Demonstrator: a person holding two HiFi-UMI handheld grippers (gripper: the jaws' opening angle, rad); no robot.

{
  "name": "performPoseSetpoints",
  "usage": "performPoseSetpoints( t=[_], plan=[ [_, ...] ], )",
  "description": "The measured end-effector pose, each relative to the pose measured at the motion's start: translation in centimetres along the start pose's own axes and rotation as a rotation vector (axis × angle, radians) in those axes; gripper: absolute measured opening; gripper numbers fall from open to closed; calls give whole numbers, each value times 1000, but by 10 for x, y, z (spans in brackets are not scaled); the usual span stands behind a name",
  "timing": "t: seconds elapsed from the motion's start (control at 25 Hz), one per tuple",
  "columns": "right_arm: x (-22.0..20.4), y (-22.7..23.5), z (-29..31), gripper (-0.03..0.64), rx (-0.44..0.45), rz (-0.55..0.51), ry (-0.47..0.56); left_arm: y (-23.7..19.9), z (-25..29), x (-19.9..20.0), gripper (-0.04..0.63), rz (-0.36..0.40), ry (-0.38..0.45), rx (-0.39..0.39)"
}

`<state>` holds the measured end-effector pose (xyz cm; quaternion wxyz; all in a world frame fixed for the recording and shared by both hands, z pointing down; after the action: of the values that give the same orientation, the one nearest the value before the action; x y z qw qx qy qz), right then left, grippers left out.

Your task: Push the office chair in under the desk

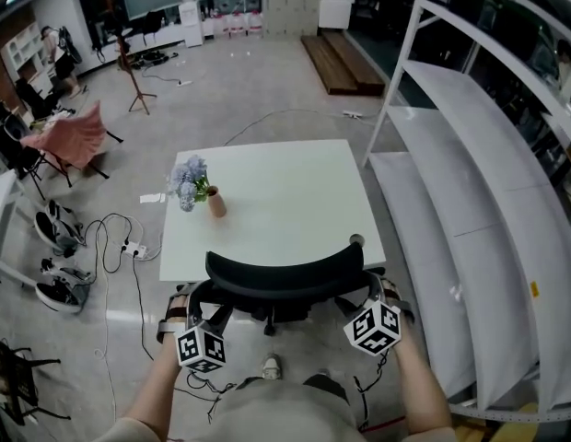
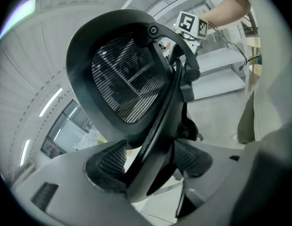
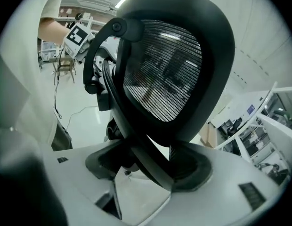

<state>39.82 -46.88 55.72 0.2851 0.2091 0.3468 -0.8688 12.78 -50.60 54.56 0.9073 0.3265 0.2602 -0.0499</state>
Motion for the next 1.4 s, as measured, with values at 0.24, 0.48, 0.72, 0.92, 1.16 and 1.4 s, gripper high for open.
performPoseSetpoints(
  t=[0.24, 0.48, 0.72, 0.92, 1.16, 1.4],
  plan=[
    [12, 17, -35, 243, 79, 136, 104, -5, -30, 19, 289, -134, -10, 76],
    [46, 53, -98, 99, 39, 316, 347, -17, -79, 63, 200, -330, 149, 164],
    [67, 84, -158, 14, -56, 374, 506, -22, -122, 104, 116, -531, 300, 192],
    [71, 98, -195, 6, -79, 423, 625, -29, -156, 138, 60, -574, 397, 321],
    [66, 100, -229, 6, -72, 406, 705, -22, -187, 172, 30, -660, 418, 435],
    [66, 97, -250, 6, -45, 419, 780, -7, -201, 189, 8, -670, 426, 452]
  ],
)
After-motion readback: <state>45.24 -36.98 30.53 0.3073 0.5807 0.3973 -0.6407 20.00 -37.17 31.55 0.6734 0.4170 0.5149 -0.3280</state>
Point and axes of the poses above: the fingertips, and each gripper's own axes: z forward along the fingers, y to its right, x out of its top, the point moved 1 cm from there along -z, backward along the fingers, and after that the axes turned 5 degrees about -x, right-handed, at the moved point
